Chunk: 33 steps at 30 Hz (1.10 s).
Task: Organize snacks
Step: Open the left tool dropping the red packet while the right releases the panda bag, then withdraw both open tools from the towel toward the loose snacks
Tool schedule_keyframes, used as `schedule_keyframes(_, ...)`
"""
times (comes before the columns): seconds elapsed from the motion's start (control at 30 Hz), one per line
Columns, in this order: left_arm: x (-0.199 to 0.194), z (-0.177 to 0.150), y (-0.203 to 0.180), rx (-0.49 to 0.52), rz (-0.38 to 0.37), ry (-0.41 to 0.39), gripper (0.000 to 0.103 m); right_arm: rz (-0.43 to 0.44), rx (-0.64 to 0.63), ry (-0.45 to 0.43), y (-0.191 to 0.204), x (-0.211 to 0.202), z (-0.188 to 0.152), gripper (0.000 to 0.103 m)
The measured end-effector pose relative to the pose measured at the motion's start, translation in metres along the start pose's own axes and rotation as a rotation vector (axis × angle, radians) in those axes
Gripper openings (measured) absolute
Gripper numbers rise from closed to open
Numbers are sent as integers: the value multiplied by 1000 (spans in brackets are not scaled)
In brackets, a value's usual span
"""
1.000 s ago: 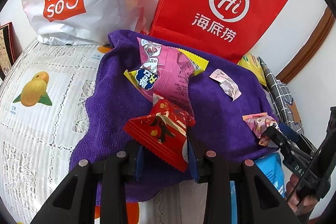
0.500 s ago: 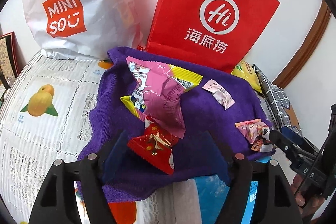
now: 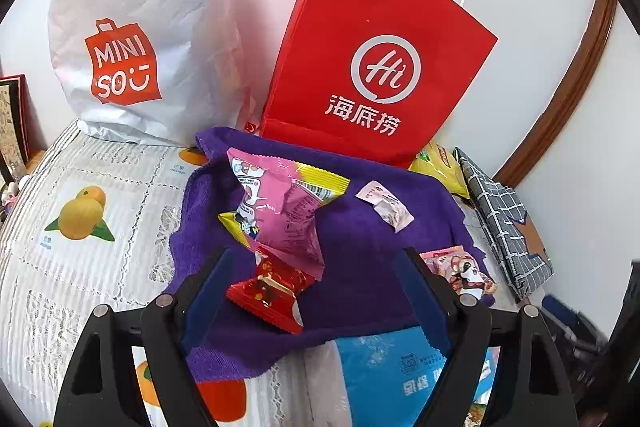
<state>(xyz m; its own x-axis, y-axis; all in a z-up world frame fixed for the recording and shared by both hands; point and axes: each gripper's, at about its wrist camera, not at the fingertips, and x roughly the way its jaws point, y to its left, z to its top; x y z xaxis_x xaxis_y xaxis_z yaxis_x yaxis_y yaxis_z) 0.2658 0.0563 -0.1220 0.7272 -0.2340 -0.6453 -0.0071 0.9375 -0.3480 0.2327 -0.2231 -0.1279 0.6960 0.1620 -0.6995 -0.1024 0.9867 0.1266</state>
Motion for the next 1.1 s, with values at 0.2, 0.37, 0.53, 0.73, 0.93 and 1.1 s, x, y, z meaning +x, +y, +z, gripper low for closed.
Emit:
schedule_keyframes(0.2,-23,0,-10,4,3,-14,82,-51,19,55,-16,-7,-24,83)
schedule_keyframes(0.37,-34,-13,-10,9,25,8,82,-79,-20,76,-17,-13,-43,79)
schedule_keyframes(0.53,-45,-31,-8,29,49,31,81,-66,-25,91,-13,-15,-58,75)
schedule_keyframes(0.73,-55,-46,2,6,46,62,81,-24,-37,100,-2,-16,-66,75)
schedule_keyframes(0.93,-61,-55,8,7,54,82,82,-31,-45,102,-5,-2,-59,69)
schedule_keyframes(1.1,-64,-57,10,12,67,84,82,30,-17,85,-10,6,-40,68)
